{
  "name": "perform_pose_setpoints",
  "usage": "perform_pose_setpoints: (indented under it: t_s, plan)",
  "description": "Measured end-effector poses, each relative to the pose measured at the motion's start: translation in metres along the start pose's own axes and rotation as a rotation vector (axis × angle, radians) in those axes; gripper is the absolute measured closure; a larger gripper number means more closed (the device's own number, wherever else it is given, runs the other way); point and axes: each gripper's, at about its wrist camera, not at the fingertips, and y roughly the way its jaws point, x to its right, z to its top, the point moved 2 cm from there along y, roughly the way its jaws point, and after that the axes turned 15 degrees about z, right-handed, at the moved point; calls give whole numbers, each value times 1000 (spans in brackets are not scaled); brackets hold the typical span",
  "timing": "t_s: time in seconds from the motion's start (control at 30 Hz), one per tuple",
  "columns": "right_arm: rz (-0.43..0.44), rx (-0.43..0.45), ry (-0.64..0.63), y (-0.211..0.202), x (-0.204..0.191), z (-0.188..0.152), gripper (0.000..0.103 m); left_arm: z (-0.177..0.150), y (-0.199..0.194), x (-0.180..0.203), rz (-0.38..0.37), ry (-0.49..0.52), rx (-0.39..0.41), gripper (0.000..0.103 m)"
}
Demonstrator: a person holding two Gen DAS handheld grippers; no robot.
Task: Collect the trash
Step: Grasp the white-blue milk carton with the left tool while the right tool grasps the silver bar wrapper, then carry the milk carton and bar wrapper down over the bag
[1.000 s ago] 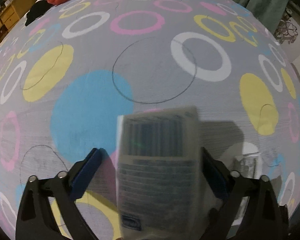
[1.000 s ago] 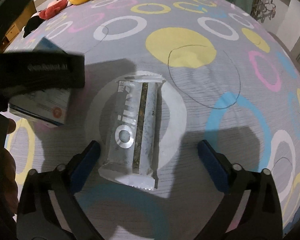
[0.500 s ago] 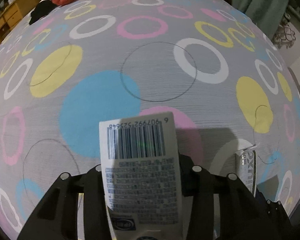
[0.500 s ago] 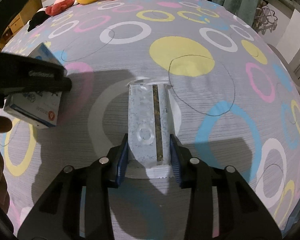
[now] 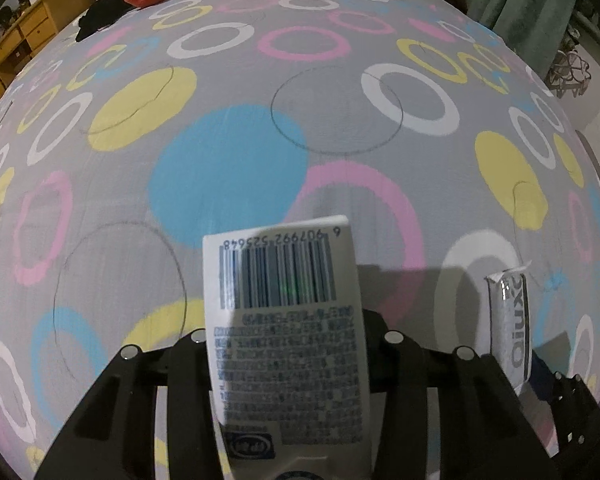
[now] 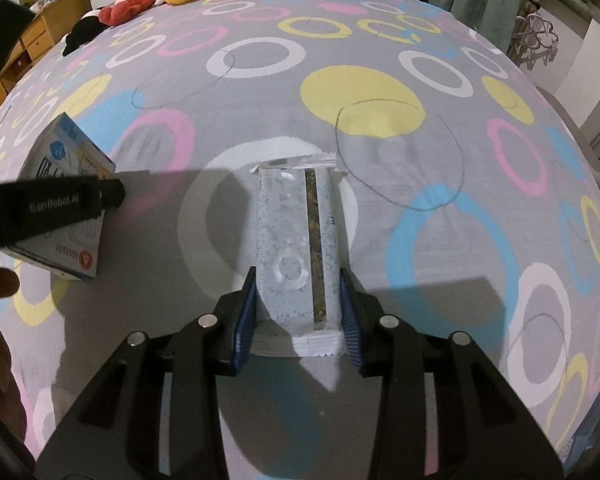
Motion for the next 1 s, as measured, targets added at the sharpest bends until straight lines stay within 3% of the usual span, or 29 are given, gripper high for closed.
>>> perform_pose_setpoints:
  t_s: [0.33,0.6,1.0]
  plan:
    - [28,11,6,-34,1,-35,66,-48,-27,-16,-31,-51,10,62]
    - [49,62,-36,-81,-4,-69,66,-89,-76,-26,-13,-52,107,62]
    - [106,171,-77,-173,-17,-91,66,-136,-171,-43,31,-57,254,62]
